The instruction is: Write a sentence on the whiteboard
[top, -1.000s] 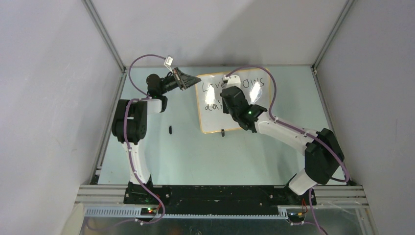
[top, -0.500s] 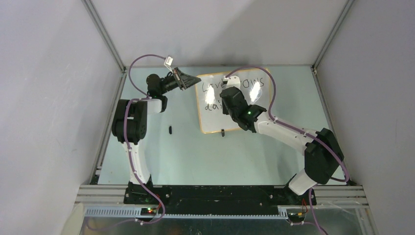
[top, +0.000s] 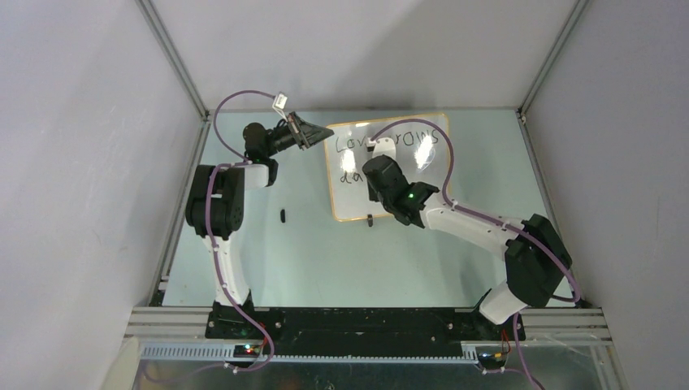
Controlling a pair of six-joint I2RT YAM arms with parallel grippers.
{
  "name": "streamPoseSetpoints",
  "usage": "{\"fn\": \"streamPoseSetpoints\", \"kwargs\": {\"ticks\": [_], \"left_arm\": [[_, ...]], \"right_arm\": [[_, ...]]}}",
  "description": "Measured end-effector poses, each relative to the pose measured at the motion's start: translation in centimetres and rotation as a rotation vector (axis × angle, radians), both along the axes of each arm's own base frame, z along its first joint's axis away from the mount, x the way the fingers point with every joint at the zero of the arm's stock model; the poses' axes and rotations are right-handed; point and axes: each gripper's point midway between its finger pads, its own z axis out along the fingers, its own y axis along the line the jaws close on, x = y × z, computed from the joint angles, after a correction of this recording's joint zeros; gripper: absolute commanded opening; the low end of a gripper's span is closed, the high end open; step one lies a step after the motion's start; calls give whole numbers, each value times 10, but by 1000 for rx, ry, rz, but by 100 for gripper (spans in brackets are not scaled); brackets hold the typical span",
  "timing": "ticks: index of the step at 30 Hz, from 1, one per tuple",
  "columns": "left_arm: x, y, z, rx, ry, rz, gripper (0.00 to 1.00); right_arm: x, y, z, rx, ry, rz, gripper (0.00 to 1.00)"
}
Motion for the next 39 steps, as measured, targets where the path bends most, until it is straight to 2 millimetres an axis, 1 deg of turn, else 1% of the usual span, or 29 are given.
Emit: {"fn": "streamPoseSetpoints", "kwargs": {"ticks": [7,15,19,23,27,30,35,39], "left_arm": [[0,0,0,0,-1,0,0],[0,0,0,0,-1,0,0],[0,0,0,0,-1,0,0],[0,0,0,0,-1,0,0],[0,0,0,0,-1,0,0],[0,0,0,0,-1,0,0],[0,0,0,0,-1,0,0],[0,0,0,0,-1,0,0]], "right_arm": [[-7,-6,-7,-12,14,-5,0],[-9,-6,-7,-14,15,-4,0],[-11,-8,1,3,-1,-2,0],[-16,-12,15,43,-38,5,0],[-18,-15,23,78,-72,9,0],[-18,-15,20,88,-82,9,0],[-19,-16,9,90,-85,8,0],[-17,-15,12,102,-101,3,0]]}}
